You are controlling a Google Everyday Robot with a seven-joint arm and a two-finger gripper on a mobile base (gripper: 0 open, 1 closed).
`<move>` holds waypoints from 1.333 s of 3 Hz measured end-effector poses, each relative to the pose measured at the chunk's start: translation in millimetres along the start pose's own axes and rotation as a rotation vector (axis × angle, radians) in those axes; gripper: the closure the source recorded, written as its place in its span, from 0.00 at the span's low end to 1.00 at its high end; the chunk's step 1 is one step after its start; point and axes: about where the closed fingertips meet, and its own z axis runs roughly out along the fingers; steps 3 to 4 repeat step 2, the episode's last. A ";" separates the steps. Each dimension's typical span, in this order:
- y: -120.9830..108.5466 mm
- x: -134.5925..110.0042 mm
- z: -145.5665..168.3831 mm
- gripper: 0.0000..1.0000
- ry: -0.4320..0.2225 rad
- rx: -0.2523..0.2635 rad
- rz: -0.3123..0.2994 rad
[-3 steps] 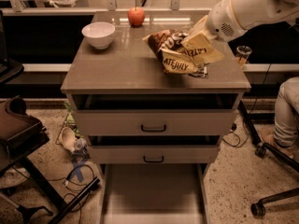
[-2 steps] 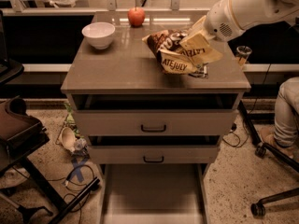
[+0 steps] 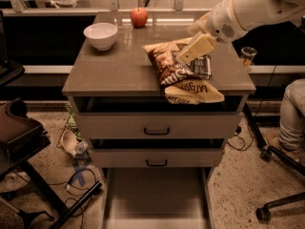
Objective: Pick brown chip bag from bottom drawer and place on counter
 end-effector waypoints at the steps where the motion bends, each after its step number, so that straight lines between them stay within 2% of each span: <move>1: 0.6 -0.5 1.3 0.00 0.000 -0.003 -0.001; 4: 0.7 -0.6 1.4 0.00 0.000 -0.003 -0.001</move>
Offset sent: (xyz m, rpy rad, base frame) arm 0.0000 0.0014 -0.0006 0.0001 0.0011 0.0023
